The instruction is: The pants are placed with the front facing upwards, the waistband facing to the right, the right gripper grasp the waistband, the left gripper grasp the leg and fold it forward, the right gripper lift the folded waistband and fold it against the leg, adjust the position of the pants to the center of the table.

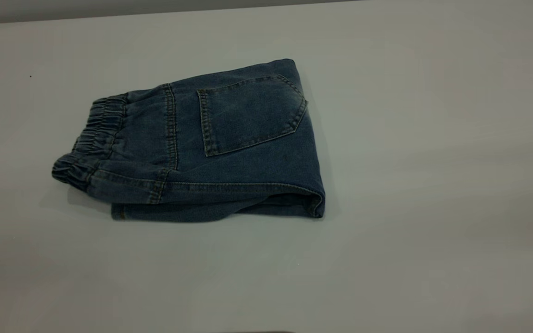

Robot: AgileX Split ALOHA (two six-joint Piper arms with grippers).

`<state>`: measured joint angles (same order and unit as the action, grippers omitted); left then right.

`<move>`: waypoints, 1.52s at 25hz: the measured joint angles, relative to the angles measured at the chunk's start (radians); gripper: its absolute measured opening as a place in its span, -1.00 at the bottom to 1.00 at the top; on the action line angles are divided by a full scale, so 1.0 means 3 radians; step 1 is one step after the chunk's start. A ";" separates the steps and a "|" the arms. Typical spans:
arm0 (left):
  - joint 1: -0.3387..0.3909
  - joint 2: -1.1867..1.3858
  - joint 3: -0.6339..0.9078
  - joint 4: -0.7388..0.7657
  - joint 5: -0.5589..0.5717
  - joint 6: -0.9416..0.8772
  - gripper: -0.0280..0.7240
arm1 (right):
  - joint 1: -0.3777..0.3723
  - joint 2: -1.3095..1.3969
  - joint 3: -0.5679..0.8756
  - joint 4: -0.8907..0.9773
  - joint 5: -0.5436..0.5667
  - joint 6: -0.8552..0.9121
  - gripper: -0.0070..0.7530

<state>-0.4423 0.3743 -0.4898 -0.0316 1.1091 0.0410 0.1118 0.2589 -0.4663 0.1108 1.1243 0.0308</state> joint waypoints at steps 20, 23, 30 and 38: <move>0.1315 -0.1026 0.0000 0.0000 0.0028 -0.0006 0.14 | 0.0000 -0.0895 0.0000 0.0028 0.0016 0.0000 0.28; 0.1315 -0.1260 0.0000 0.0000 0.0039 -0.0006 0.14 | 0.0000 -0.0895 0.0000 0.0036 0.0016 0.0000 0.28; 0.1342 -0.1304 0.0000 0.0000 0.0053 -0.0006 0.14 | 0.0000 -0.0895 0.0000 0.0041 0.0016 0.0000 0.28; 0.1342 -0.1304 0.0000 0.0000 0.0057 -0.0006 0.14 | 0.0000 -0.0895 0.0000 0.0041 0.0016 0.0000 0.28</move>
<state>-0.0396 -0.0170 -0.4898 -0.0316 1.1261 0.0391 0.1118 -0.0096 -0.4663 0.1232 1.1291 0.0308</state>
